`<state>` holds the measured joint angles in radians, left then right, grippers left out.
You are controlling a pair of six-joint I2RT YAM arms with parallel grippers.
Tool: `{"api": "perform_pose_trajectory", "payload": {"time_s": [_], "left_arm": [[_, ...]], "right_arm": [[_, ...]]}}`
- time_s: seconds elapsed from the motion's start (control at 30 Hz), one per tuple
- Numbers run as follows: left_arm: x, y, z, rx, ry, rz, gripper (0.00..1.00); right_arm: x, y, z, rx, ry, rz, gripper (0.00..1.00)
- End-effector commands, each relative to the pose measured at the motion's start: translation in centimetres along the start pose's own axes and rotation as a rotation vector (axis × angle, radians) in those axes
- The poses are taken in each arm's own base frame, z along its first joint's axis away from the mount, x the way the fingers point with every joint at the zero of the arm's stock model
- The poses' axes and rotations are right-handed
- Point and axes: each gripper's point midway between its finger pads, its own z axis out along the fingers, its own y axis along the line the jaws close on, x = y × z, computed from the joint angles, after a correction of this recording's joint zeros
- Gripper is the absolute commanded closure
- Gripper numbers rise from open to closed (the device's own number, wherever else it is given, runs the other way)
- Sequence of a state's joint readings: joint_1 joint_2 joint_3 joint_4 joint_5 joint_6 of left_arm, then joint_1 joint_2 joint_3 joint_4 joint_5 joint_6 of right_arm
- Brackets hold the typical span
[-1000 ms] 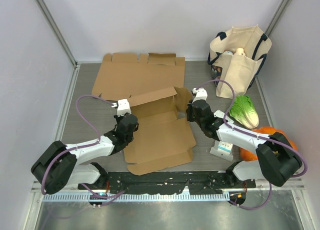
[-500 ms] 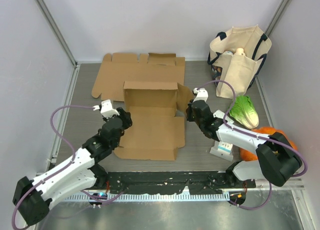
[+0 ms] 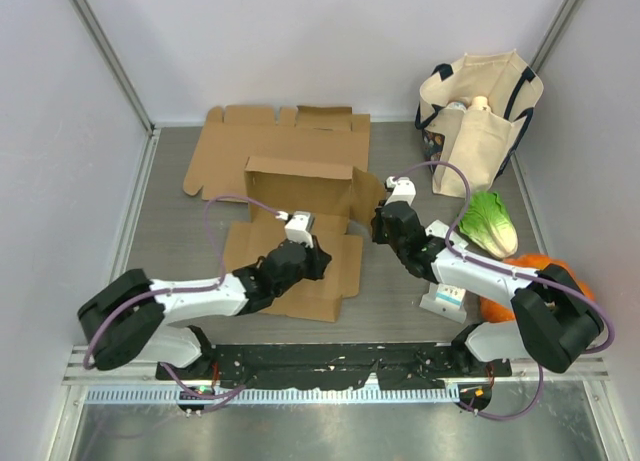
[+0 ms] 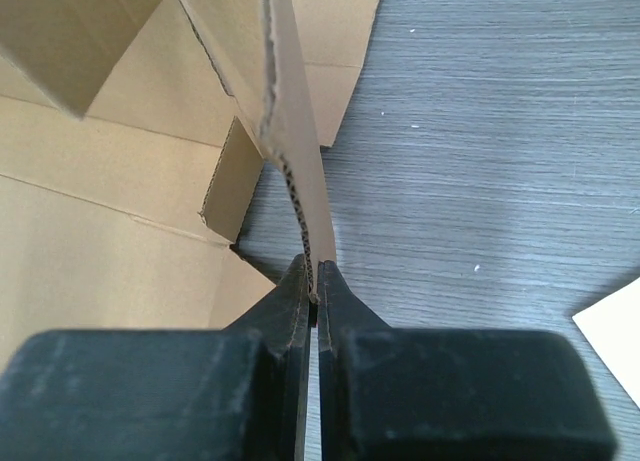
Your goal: Fold the paper box
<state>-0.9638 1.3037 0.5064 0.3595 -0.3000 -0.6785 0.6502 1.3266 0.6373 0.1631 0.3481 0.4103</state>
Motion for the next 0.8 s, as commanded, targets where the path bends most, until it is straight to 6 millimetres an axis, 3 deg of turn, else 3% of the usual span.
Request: {"api": "perform_pose_trajectory", "payload": {"time_s": [0.0,0.1,0.3,0.5,0.77], "left_arm": [[-3.5,-6.1,2.1,0.168,-0.126,-0.043,1.0],[-2.1,-6.8,3.6,0.161,-0.105,-0.036,1.0],[-0.3,-4.5,5.4,0.048,-0.123,-0.065,1.0],[0.8,-4.2,6.3,0.037,-0.105,-0.073,1.0],[3.6,-2.0,7.8,-0.046,-0.056,-0.087,1.0]], "right_arm": [[-2.9,1.2,-0.1,-0.026,-0.09,0.037,0.99],[-2.7,1.2,0.0,-0.03,-0.085,0.03,0.99],[-2.9,1.8,0.1,-0.051,-0.078,0.029,0.99],[-3.0,2.1,0.0,-0.059,-0.077,0.041,0.99],[-4.0,2.8,-0.6,-0.072,-0.066,0.088,0.99]]}}
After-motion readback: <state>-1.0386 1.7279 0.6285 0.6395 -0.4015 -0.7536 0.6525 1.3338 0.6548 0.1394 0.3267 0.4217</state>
